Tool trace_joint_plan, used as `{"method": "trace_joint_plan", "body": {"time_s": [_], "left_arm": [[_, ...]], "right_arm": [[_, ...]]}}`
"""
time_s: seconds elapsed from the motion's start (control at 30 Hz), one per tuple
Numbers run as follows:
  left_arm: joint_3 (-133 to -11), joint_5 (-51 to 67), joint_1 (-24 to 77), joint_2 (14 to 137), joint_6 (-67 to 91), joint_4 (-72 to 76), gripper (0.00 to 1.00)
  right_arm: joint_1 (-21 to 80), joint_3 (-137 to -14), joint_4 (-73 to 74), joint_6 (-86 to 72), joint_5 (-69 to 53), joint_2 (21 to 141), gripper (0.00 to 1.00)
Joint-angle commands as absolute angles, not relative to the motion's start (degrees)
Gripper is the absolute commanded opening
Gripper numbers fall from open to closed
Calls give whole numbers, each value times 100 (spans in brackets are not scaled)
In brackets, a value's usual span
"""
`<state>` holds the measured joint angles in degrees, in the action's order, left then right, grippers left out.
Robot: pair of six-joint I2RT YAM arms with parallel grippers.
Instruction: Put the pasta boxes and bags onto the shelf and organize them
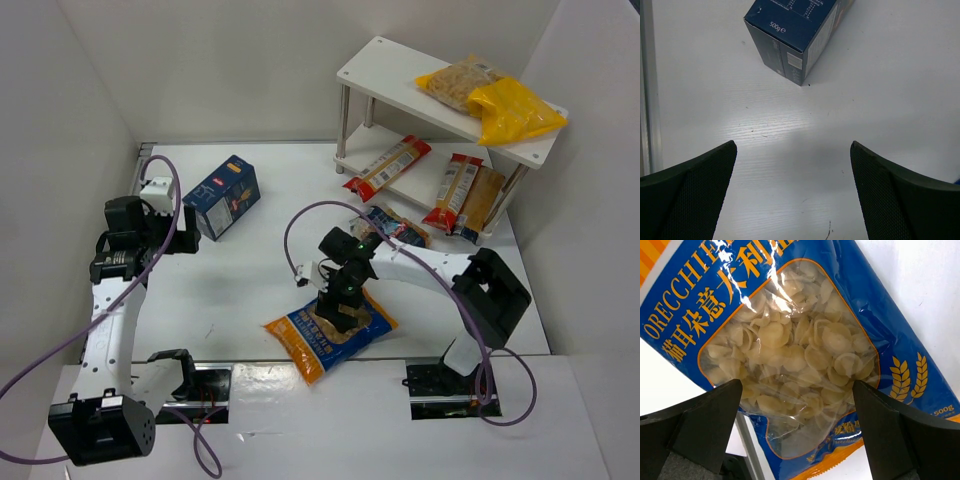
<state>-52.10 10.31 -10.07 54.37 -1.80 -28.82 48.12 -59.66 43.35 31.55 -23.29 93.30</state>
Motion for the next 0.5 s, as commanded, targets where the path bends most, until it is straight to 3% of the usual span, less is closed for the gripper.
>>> {"method": "trace_joint_plan", "body": {"time_s": [0.0,0.23,0.3,0.33,0.37,0.4,0.43,0.47], "left_arm": [[-5142,1037,-1046,5484,-325,-2725,100],[-5142,1037,-1046,5537,-325,-2725,100],[-5142,1037,-1046,5537,-325,-2725,100],[-5142,1037,-1046,5537,-325,-2725,100],[-5142,1037,-1046,5537,-325,-2725,100],[-5142,1089,-1046,5537,-325,-2725,100],[-5142,1090,-1046,5537,-325,-2725,100],[-5142,1090,-1046,5537,-325,-2725,100]], "right_arm": [[4852,-6135,4623,3542,-2093,9483,100],[5282,-6064,4351,3595,-1662,9922,100],[5344,-6064,4228,3525,-1547,10133,91],[5413,-6064,4097,3524,-1477,10203,79],[5492,-6064,4044,3446,-1363,10369,43],[5545,-6160,3991,3315,-1258,10467,18],[5546,-6283,3868,3209,-1144,10563,0],[5546,-6336,3815,3208,-1064,10617,0]]}}
